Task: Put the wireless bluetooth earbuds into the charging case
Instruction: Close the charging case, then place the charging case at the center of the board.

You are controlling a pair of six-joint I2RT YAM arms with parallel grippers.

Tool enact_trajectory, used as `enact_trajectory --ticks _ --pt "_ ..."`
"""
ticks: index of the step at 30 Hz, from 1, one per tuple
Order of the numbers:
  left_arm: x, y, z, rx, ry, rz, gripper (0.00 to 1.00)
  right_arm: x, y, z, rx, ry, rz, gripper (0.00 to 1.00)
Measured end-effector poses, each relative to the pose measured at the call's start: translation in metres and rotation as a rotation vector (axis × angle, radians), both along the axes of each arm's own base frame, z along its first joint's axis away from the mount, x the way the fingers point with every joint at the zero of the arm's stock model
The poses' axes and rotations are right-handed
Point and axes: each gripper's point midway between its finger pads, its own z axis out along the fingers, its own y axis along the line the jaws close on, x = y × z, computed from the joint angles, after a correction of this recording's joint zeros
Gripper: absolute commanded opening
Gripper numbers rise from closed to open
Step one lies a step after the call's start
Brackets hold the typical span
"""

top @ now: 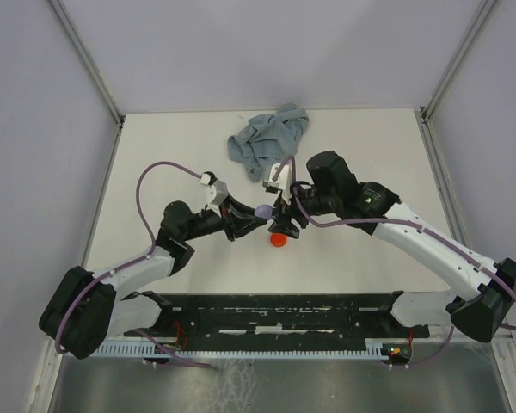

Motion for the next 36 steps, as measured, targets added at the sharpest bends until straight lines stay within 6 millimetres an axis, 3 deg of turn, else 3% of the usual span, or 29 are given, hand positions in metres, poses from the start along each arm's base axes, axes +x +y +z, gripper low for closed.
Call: enact_trajectory --ticks 6,11,19,26,36 --pt "0.015 0.007 -0.020 0.015 0.219 0.125 0.04 0.015 -0.012 -0.019 -0.047 0.024 -0.155 0.73" --pt "0.025 0.019 -0.062 0.107 0.490 0.271 0.07 0.034 -0.024 -0.033 -0.074 0.017 -0.309 0.74" --pt "0.027 0.037 -0.121 0.275 0.770 0.430 0.16 0.051 -0.040 -0.052 -0.101 0.015 -0.478 0.74" --pt "0.031 0.029 -0.160 0.412 0.965 0.432 0.30 0.057 -0.050 -0.064 -0.124 0.016 -0.548 0.75" --pt "0.028 0.012 -0.183 0.500 1.115 0.416 0.54 0.055 -0.065 -0.074 -0.131 0.020 -0.610 0.75"
